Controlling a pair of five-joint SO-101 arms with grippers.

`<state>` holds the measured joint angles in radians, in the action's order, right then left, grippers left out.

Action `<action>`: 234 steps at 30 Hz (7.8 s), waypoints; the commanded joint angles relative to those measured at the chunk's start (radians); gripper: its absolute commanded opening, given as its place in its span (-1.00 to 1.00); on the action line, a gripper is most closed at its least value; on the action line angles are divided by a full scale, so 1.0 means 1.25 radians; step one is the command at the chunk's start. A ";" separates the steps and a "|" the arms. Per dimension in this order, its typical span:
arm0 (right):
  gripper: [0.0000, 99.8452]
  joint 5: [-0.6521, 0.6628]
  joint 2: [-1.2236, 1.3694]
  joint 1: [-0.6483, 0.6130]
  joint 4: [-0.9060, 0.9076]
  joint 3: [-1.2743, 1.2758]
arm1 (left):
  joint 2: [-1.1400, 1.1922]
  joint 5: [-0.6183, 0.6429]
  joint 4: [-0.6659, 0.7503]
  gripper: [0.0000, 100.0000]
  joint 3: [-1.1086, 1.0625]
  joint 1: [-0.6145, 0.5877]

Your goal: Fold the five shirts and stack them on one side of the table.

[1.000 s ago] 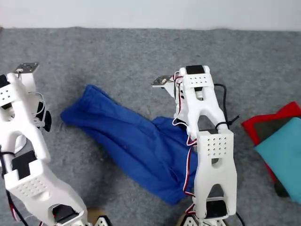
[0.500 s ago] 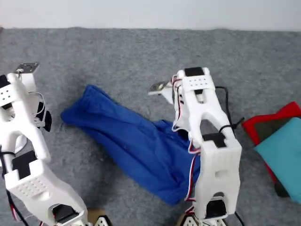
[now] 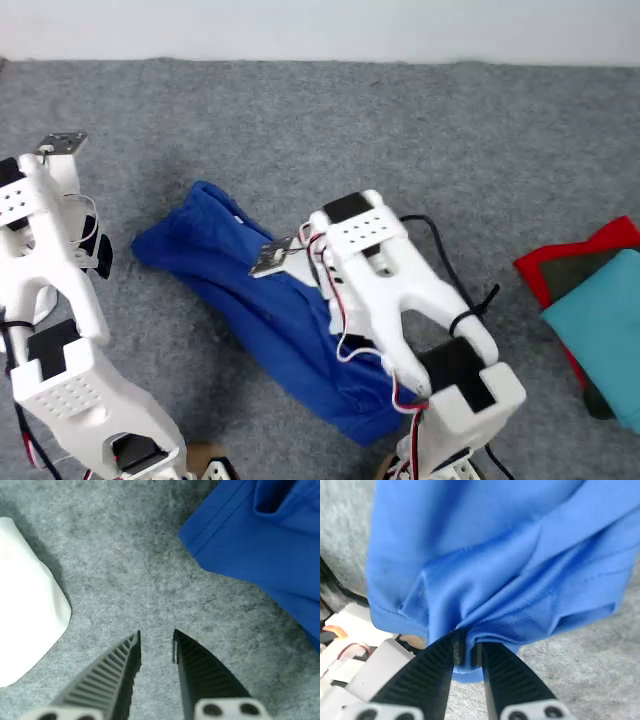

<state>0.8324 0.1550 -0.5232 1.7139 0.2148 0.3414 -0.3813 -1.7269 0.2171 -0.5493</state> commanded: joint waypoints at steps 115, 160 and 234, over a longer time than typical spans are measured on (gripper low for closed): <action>-0.53 -0.211 -0.127 0.477 -0.083 -0.001 | 0.545 -0.385 -0.021 -0.75 0.498 0.290; -0.53 -0.023 -0.120 0.845 -0.118 0.000 | -0.468 -0.146 -0.026 -0.97 -0.455 1.027; -0.98 -0.297 -0.109 -0.117 -0.026 -0.061 | -0.292 -0.028 -0.023 -0.97 -0.294 0.005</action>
<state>0.4703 -0.0215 -0.6567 1.6924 0.1611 -0.0207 -0.4043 -1.7269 -0.1757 -0.5125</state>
